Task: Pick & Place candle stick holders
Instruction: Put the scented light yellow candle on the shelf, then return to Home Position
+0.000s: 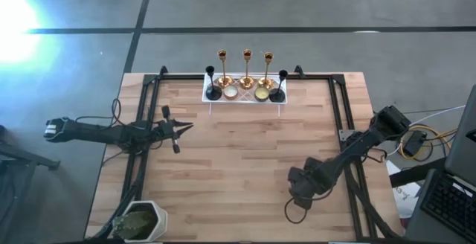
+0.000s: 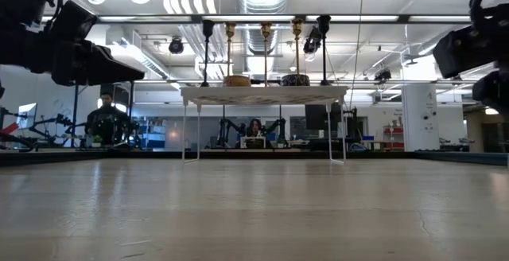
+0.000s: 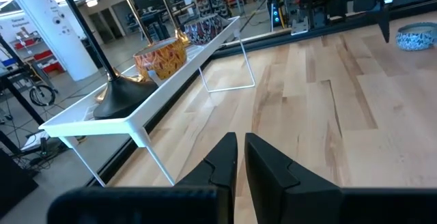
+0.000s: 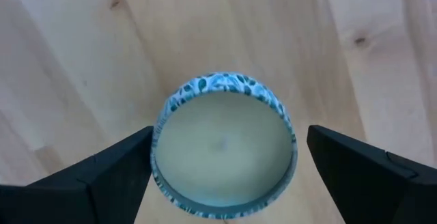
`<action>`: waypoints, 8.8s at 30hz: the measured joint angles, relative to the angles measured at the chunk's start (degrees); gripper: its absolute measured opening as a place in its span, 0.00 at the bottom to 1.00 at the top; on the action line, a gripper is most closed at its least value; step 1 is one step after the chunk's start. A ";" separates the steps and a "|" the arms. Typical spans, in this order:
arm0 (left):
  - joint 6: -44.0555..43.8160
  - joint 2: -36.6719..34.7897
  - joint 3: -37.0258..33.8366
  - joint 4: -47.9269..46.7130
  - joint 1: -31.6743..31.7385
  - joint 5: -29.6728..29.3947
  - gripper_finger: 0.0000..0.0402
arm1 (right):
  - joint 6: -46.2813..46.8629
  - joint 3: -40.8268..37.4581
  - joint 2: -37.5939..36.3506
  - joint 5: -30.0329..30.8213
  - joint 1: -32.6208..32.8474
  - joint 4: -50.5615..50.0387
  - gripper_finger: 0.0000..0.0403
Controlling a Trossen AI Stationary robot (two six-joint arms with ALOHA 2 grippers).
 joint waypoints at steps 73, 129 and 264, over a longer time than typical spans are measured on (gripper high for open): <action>0.01 0.00 0.02 -0.26 0.01 0.00 0.08 | -81.01 40.40 -0.33 16.25 -22.36 -12.21 0.71; 0.00 0.00 0.02 -0.37 0.00 0.02 0.08 | -149.75 70.99 20.82 4.16 -48.50 -32.68 0.71; 0.01 0.00 0.02 -1.25 0.00 0.02 0.08 | -106.53 82.43 16.41 5.15 -42.77 -36.77 0.58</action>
